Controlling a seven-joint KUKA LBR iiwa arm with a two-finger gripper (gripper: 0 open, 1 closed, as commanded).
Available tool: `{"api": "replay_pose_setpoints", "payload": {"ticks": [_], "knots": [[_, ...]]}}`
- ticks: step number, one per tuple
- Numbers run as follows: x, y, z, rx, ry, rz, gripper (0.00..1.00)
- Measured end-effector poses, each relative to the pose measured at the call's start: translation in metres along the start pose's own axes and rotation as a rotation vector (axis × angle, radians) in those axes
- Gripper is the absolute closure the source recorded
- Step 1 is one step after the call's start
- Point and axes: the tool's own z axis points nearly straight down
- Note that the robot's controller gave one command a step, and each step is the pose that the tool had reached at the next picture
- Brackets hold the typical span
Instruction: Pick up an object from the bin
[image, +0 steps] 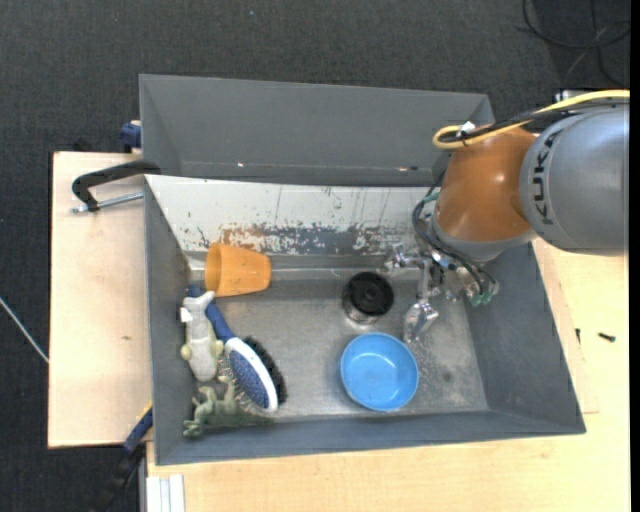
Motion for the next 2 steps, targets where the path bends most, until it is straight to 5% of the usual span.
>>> {"api": "replay_pose_setpoints", "payload": {"ticks": [1,2], "knots": [[-0.0037,0.0573,-0.0020,0.007,-0.005,0.073,0.00],[-0.0053,0.0561,-0.0030,0.007,-0.014,0.074,1.00]]}}
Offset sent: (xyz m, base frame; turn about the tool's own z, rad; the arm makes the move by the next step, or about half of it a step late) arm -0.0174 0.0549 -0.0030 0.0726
